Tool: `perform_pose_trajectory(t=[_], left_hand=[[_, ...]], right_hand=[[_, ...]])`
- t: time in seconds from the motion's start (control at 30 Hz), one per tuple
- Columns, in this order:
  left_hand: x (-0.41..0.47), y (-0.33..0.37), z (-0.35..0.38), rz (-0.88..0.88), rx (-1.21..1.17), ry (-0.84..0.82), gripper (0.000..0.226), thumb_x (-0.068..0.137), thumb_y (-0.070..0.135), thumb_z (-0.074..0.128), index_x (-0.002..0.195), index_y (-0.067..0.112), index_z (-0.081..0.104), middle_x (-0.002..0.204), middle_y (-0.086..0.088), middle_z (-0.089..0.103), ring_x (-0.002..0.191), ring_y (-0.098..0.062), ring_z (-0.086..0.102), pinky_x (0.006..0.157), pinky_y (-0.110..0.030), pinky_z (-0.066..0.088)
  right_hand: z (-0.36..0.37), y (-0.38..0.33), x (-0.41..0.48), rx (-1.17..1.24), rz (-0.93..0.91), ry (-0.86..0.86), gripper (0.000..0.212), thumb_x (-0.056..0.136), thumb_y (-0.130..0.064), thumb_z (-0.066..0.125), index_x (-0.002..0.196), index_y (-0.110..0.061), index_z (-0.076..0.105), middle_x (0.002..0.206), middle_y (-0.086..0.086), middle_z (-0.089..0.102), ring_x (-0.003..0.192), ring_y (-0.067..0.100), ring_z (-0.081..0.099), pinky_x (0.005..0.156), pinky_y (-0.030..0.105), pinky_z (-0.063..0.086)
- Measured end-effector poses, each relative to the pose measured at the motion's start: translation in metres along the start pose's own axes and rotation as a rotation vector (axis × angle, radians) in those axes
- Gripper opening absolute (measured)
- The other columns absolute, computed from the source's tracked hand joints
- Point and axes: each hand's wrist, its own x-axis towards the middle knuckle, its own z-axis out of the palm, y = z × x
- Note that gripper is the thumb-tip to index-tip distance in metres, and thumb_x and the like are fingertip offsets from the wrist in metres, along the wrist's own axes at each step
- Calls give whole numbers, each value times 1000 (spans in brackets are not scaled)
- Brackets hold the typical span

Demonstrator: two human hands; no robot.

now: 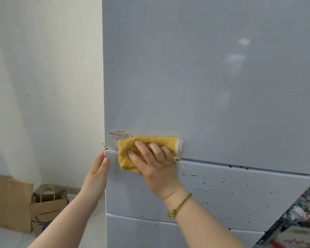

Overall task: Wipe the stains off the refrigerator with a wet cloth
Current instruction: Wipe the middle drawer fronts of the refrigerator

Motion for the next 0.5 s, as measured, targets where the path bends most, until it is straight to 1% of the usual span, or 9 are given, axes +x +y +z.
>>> perform_pose_trajectory(t=[0.03, 0.1, 0.17, 0.23, 0.3, 0.37, 0.43, 0.47, 0.5], left_hand=[[-1, 0, 1, -1, -15, 4, 36, 99, 20, 30, 133, 23, 41, 127, 5, 49, 112, -10, 43, 90, -25, 30], [-1, -3, 5, 2, -15, 4, 36, 99, 18, 31, 134, 23, 39, 124, 5, 49, 109, -10, 44, 89, -25, 30], [2, -9, 9, 4, 20, 8, 39, 98, 21, 33, 137, 25, 35, 129, 2, 50, 117, -17, 47, 97, -34, 35], [5, -12, 13, -7, 27, 42, 41, 97, 24, 35, 138, 26, 31, 134, -1, 48, 123, -22, 45, 105, -45, 34], [5, -12, 17, -16, 30, 72, 42, 97, 24, 35, 138, 24, 31, 134, -1, 46, 123, -22, 44, 106, -46, 33], [2, -8, 20, -14, 33, 88, 39, 97, 24, 35, 136, 20, 35, 132, -5, 47, 121, -23, 46, 102, -41, 37], [0, -2, 19, -10, 34, 91, 32, 98, 22, 33, 128, 15, 41, 126, -6, 51, 114, -23, 49, 88, -33, 41], [0, 0, 18, -13, 35, 91, 30, 98, 22, 32, 125, 14, 42, 122, -6, 52, 109, -22, 49, 82, -30, 40], [2, 2, 17, -26, 43, 95, 31, 98, 24, 31, 126, 14, 42, 122, -5, 52, 105, -20, 49, 81, -29, 37]], right_hand=[[-7, 14, -10, -17, -16, 1, 24, 85, -24, 52, 103, -33, 64, 120, -6, 44, 97, 17, 42, 81, 32, 32], [-25, 48, -36, -90, 18, 17, 21, 93, -22, 43, 108, -31, 55, 118, -4, 44, 96, 19, 42, 80, 34, 33], [-44, 84, -67, -153, 92, 18, 22, 97, -21, 34, 109, -27, 51, 116, 1, 44, 94, 23, 42, 78, 36, 34], [-64, 114, -95, -176, 198, -33, 25, 89, -18, 39, 112, -21, 49, 115, 9, 42, 94, 29, 41, 78, 41, 38], [-81, 132, -114, -162, 335, -75, 34, 80, -20, 43, 114, -16, 48, 114, 14, 40, 94, 32, 41, 78, 46, 47], [-91, 138, -121, -115, 440, -72, 35, 78, -20, 44, 112, -13, 48, 113, 15, 40, 92, 32, 40, 70, 51, 50], [-95, 136, -118, -60, 530, -62, 35, 77, -22, 44, 111, -13, 49, 112, 14, 40, 90, 31, 38, 61, 47, 51], [-98, 134, -114, -28, 579, -57, 35, 77, -21, 45, 110, -13, 51, 111, 13, 41, 90, 31, 39, 58, 45, 51], [-101, 132, -111, -2, 629, -56, 33, 77, -16, 50, 109, -11, 56, 111, 14, 44, 91, 31, 42, 56, 43, 50]])
